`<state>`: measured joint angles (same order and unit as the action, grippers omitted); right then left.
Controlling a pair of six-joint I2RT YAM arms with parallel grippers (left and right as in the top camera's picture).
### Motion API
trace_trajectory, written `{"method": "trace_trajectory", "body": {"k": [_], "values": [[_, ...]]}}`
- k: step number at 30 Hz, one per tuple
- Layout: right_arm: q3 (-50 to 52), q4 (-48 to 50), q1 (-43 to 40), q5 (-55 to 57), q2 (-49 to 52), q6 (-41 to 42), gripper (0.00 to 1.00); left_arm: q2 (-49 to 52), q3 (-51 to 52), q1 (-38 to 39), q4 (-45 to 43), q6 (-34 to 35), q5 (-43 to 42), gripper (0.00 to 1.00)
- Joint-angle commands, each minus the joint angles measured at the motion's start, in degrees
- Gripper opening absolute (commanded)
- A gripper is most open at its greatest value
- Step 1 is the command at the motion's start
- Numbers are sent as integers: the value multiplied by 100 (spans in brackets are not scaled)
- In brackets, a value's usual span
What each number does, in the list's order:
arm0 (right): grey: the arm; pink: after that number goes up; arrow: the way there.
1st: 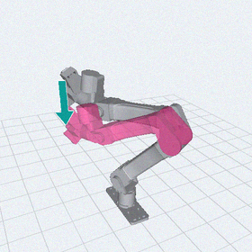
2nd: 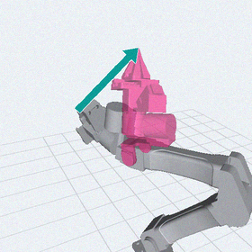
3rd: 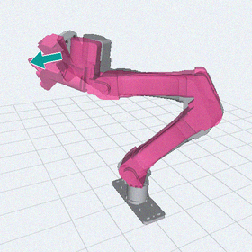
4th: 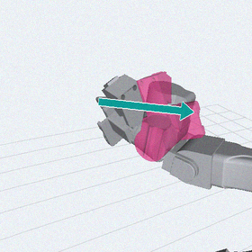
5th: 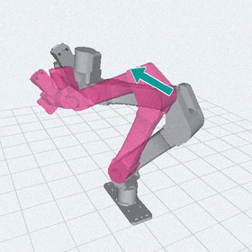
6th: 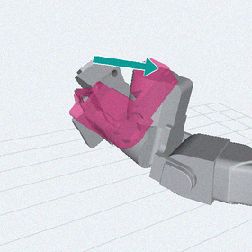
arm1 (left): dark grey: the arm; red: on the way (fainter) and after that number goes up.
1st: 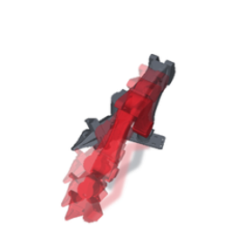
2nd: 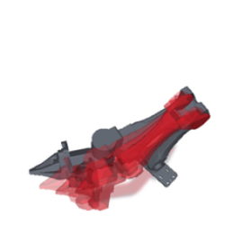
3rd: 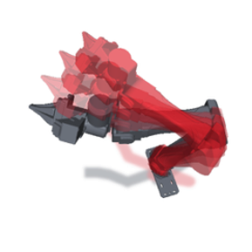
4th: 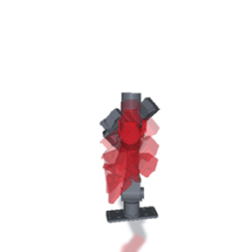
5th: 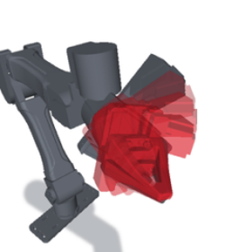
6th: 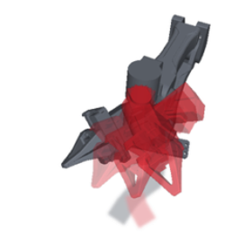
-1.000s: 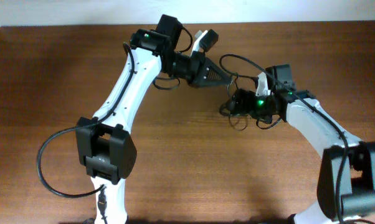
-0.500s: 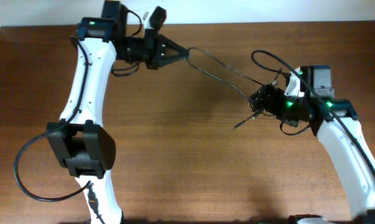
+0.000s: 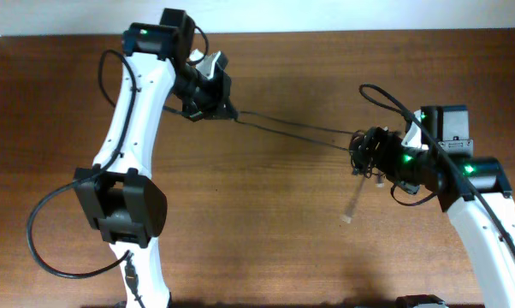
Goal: Untangle cables
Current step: 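Lift the grasped cable with the left gripper, pulling it up and away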
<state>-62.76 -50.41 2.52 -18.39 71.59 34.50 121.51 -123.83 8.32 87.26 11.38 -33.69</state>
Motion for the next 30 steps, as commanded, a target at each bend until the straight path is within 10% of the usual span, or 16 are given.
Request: {"method": "trace_trajectory", "body": {"k": [1,3,8,15,17,20,22,30], "values": [[-28,216,-136,-811,22,-450,98,-11,-109,-199,-142,1156,3390,0],[-28,588,-138,-1561,31,-671,99,-11,-109,-96,-175,1154,3353,0],[-28,-367,-138,1117,31,667,99,-11,-103,-17,-184,1156,3869,0],[-28,-223,-136,577,31,496,99,-11,-103,-15,-234,1257,3685,0],[-28,-160,-136,317,42,494,99,-11,-103,-15,-332,485,2520,0],[-28,-114,-136,55,160,446,99,-13,-107,-15,-376,-2253,-1615,0],[-28,-83,-136,-275,295,101,99,-13,-188,-15,-389,-2800,-3552,0],[-28,339,-103,-1462,798,-280,99,-13,-2673,306,245,-2437,-4197,0]]}}
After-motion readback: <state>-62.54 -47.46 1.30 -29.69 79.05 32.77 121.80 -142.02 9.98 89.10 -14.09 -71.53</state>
